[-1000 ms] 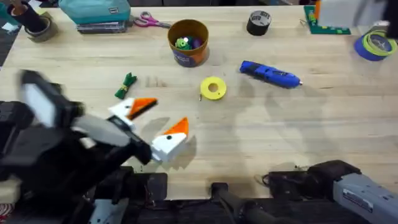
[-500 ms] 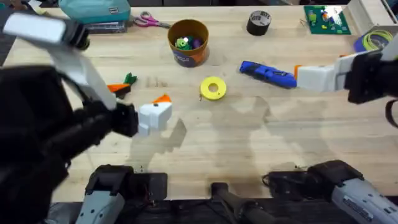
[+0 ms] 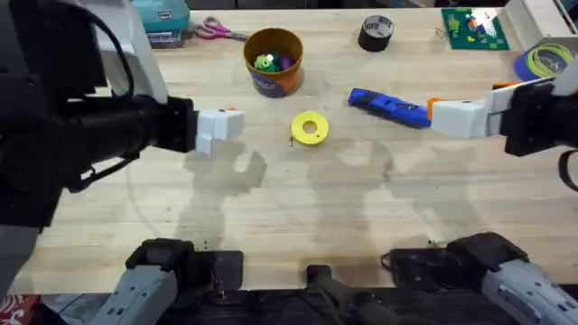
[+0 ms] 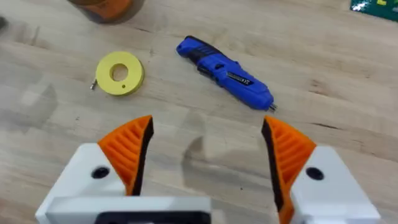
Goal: Pick up the gripper from the table and insert it into the empty holder that is missing its gripper. Then pick up a screw, insert it into the mounting hole, and use the screwdriver to tighten it. Finally, clean up the table by picking up the vegetable and placing it into the bucket.
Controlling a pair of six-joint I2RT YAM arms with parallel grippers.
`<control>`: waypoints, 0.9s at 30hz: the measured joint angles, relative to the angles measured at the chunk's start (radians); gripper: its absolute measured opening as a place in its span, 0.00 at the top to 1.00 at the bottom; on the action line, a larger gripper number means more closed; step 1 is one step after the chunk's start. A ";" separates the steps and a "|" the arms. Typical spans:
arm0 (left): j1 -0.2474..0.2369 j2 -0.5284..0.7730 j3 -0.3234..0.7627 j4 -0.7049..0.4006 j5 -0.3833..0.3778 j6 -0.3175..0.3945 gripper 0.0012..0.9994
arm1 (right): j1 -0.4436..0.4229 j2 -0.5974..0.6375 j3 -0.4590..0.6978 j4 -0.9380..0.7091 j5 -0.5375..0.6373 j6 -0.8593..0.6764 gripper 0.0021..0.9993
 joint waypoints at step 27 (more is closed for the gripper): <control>0.343 0.739 0.247 -0.022 -0.154 0.451 0.02 | 0.000 0.000 -0.001 0.000 0.013 0.000 0.00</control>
